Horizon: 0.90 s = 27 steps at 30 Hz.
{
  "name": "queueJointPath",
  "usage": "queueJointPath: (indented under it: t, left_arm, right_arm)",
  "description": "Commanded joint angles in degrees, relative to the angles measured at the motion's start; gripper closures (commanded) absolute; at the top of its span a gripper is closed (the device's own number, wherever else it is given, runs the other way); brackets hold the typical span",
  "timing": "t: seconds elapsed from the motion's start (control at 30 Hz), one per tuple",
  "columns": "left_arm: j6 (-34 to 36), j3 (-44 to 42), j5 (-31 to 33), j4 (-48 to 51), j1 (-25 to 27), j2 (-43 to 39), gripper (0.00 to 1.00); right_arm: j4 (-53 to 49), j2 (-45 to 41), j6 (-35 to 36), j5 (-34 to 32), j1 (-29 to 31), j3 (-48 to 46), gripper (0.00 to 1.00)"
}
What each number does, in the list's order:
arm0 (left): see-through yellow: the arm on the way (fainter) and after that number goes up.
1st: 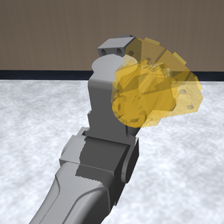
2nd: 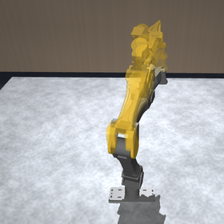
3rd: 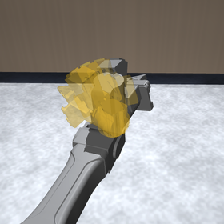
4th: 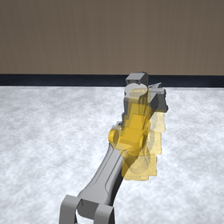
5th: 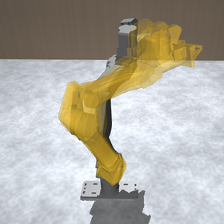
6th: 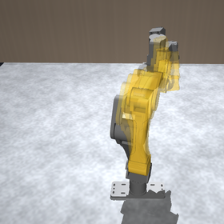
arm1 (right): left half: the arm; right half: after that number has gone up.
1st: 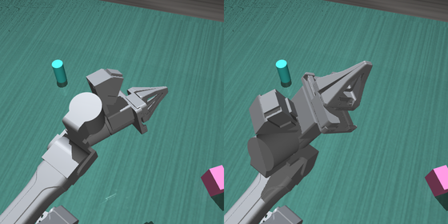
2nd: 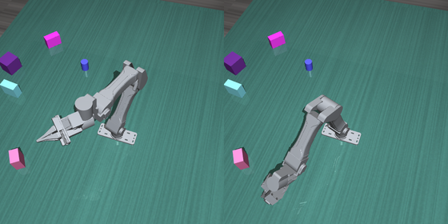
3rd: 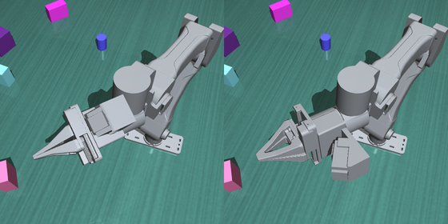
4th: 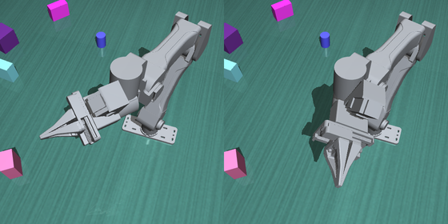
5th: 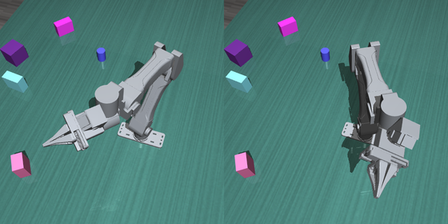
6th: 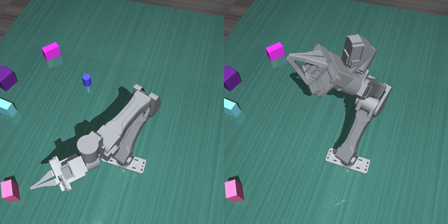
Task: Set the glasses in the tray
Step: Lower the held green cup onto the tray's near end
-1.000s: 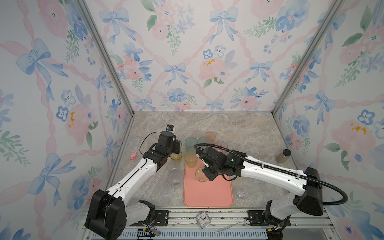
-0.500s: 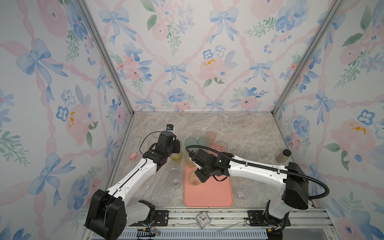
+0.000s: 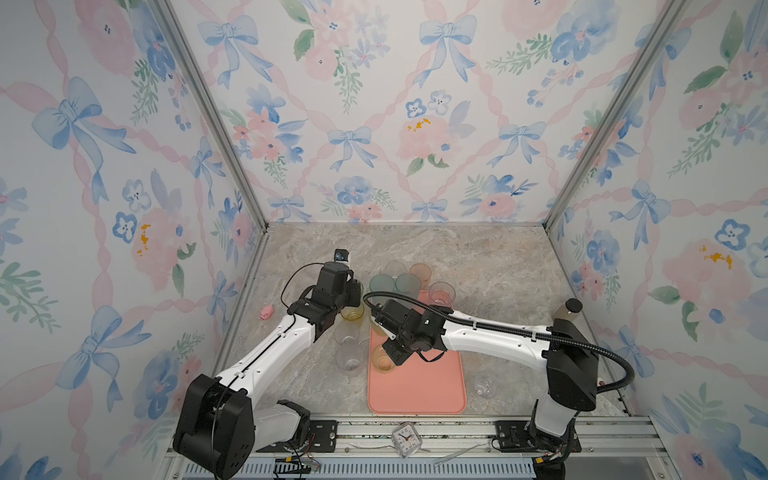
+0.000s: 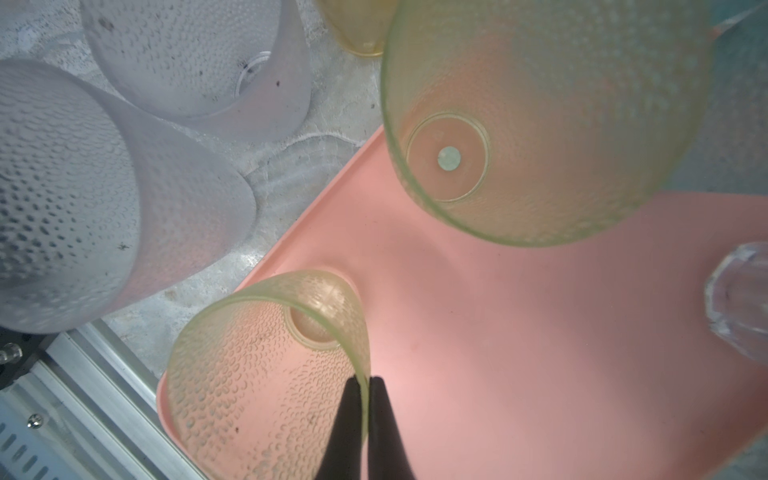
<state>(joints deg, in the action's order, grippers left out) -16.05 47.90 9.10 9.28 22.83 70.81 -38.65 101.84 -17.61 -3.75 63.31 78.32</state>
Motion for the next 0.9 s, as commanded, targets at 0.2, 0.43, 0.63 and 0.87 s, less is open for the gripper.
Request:
queueJointPath:
  t: [0.2, 0.43, 0.63, 0.87]
  left_arm:
    - [1.7, 1.1, 0.5, -0.1, -0.5, 0.6, 0.68]
    - [1.7, 0.9, 0.6, -0.1, -0.9, 0.6, 0.67]
    - [1.9, 1.0, 0.4, 0.0, -0.8, 0.6, 0.67]
    - [2.1, 0.8, 0.6, 0.0, -0.9, 0.3, 0.67]
  right_arm:
    - [1.8, 2.1, -0.2, 1.0, -1.7, 2.1, 1.0]
    - [1.9, 2.6, 0.0, 1.2, -2.2, 2.3, 0.99]
    - [2.0, 3.2, -0.2, 1.4, -2.5, 2.4, 0.97]
    - [3.1, 3.5, -0.8, 1.5, -3.1, 2.5, 0.97]
